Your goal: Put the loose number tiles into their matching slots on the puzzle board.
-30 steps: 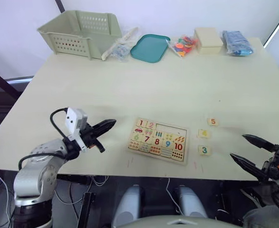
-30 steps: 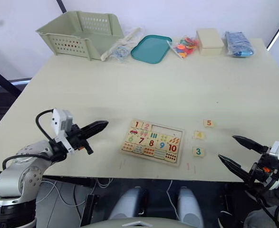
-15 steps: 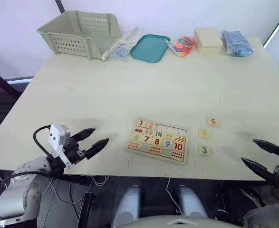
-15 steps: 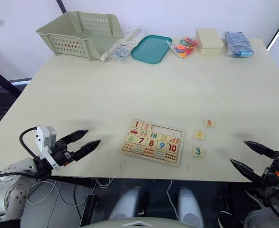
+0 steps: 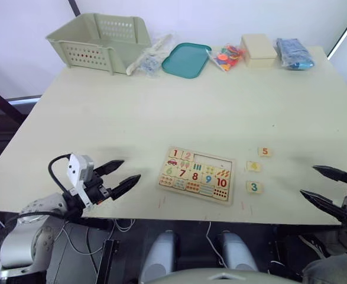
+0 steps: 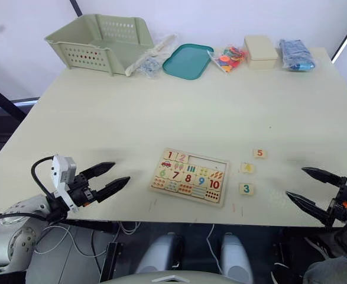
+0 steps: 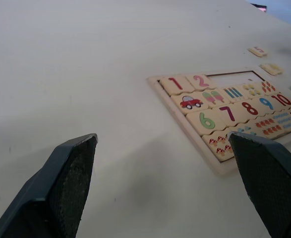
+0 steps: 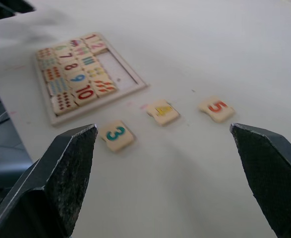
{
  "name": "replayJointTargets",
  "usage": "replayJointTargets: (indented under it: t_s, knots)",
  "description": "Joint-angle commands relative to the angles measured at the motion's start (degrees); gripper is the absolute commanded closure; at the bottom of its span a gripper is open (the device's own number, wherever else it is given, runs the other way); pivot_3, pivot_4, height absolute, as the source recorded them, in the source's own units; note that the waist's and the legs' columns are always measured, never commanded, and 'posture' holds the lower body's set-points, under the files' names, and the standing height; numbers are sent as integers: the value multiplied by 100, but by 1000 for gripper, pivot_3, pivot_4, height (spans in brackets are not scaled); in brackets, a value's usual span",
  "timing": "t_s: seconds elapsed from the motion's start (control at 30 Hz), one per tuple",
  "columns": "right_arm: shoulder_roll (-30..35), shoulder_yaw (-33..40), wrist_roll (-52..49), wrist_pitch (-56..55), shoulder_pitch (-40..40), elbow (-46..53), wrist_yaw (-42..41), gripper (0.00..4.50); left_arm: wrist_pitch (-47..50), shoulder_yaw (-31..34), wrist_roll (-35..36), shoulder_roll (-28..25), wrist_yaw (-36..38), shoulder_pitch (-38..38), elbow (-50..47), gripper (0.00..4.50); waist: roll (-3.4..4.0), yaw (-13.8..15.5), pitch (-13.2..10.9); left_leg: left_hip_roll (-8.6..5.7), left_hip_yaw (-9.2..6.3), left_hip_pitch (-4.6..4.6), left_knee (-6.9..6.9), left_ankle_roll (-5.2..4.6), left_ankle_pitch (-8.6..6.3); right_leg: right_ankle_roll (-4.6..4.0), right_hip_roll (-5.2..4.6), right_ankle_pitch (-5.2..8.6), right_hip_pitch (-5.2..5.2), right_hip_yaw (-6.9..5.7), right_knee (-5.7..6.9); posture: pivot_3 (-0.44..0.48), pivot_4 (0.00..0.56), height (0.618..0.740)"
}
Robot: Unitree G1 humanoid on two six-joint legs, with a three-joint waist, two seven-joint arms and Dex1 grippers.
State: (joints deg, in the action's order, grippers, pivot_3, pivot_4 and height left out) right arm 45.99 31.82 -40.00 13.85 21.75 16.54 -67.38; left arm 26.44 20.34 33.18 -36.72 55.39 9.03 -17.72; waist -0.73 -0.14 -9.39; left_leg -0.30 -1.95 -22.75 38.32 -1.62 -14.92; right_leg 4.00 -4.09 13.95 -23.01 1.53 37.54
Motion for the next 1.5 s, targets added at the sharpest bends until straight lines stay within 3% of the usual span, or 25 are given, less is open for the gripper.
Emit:
replayJointTargets:
  t_s: [0.03,0.13,0.23,0.47,0.8,0.87,0.97,1.5]
  knots:
    - [242,-397,235,11,-192,314,-142,0,-389,-167,-45,-171,383,-136,18,19,-1,-3,0,0,1,0,0,0,0,0,0,0,0,0,0,0,150,740]
    - [372,-830,391,48,-558,311,-179,0,-601,-179,235,-194,975,-292,322,19,0,-13,-1,0,1,0,0,0,0,0,1,0,0,-1,0,0,150,740]
    - [590,-1571,783,124,-1219,194,-243,0,-906,-207,383,-546,2064,-419,725,19,-3,-46,-2,-1,0,-1,0,0,0,0,1,0,-1,-3,-1,0,150,740]
    - [684,-2387,1095,342,-1805,-139,-400,0,-869,-220,722,-967,3076,-560,991,19,-3,-37,-5,0,-3,-7,-1,0,0,-3,0,1,-3,-9,-5,0,150,740]
    - [376,-3073,1770,-39,-2272,-699,-275,0,-1039,-65,789,-978,3214,-453,1041,19,-2,-55,-6,2,-3,-6,-1,0,0,-3,1,1,-6,-8,0,0,150,740]
    - [298,-3139,1865,-88,-2315,-807,-224,415,-1089,-46,793,-1000,3266,-420,1056,0,-1,-51,-6,2,-3,-5,-1,0,0,-3,0,1,-6,-8,0,0,150,740]
    - [235,-3181,1985,-245,-2319,-909,-204,1521,-1170,-19,769,-1027,3324,-387,1103,0,-1,-48,-6,1,-3,-5,0,0,0,-3,-1,1,-6,-8,0,0,150,740]
    - [92,-3273,2320,-638,-2245,-1110,-51,1521,-1398,11,727,-1078,3420,-358,1273,0,-1,-55,-6,2,-3,-5,-1,0,0,-3,0,1,-6,-8,0,0,150,740]
